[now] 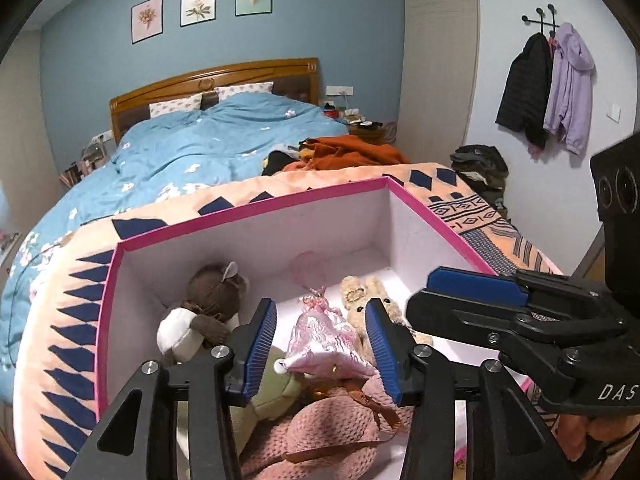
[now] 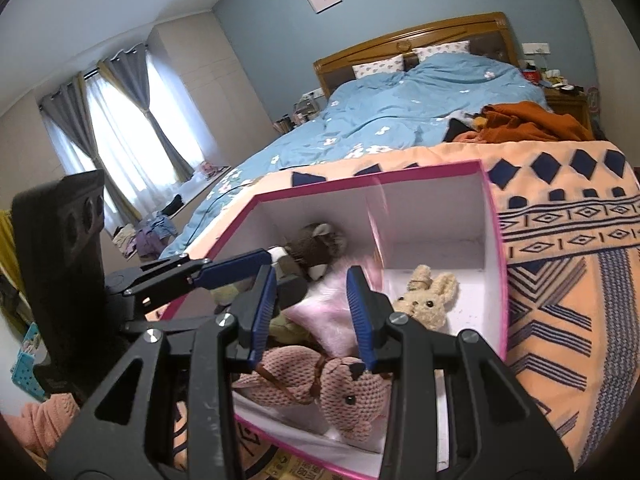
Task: Organize objects
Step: 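Move the right gripper down to the pink floral tissue pack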
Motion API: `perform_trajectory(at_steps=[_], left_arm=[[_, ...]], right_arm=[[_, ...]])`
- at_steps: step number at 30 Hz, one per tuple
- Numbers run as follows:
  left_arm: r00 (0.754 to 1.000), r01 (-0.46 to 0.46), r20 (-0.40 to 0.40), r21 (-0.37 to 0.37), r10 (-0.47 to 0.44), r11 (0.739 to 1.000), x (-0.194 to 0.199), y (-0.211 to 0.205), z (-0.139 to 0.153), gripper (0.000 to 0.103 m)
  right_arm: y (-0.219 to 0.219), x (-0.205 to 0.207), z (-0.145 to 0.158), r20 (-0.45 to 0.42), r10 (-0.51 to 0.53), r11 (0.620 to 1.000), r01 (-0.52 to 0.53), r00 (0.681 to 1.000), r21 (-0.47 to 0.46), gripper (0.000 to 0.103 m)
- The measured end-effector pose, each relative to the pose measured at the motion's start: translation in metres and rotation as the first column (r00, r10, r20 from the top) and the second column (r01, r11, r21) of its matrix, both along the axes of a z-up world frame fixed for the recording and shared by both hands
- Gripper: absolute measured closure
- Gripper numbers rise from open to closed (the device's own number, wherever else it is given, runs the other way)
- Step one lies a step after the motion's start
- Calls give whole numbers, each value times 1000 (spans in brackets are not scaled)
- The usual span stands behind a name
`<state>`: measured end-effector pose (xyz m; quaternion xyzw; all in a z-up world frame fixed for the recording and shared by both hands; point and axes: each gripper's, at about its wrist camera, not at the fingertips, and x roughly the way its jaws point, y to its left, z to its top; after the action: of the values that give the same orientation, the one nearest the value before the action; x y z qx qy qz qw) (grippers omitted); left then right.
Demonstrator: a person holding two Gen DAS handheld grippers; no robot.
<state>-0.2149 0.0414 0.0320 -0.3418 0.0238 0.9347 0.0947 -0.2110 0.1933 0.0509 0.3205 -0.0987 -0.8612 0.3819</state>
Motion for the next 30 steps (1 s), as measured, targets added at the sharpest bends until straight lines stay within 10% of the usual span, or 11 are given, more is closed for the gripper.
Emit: perform_trajectory(at_steps=[6,20,30], left_arm=[[999,8,-45,38,-7,999,20,-8,2,35],[979,85,-195,96,-65,992,106,-15,20,27],[989,115,-107,85,-106,990,138,1,-19,27]], right_arm=[[11,8,-6,10,-11,1000,11,1000,-8,64],[37,67,0,-68,31,998,-35,997,-58,53],[55,105,-30,-17,48,999,-48,999,-24,52]])
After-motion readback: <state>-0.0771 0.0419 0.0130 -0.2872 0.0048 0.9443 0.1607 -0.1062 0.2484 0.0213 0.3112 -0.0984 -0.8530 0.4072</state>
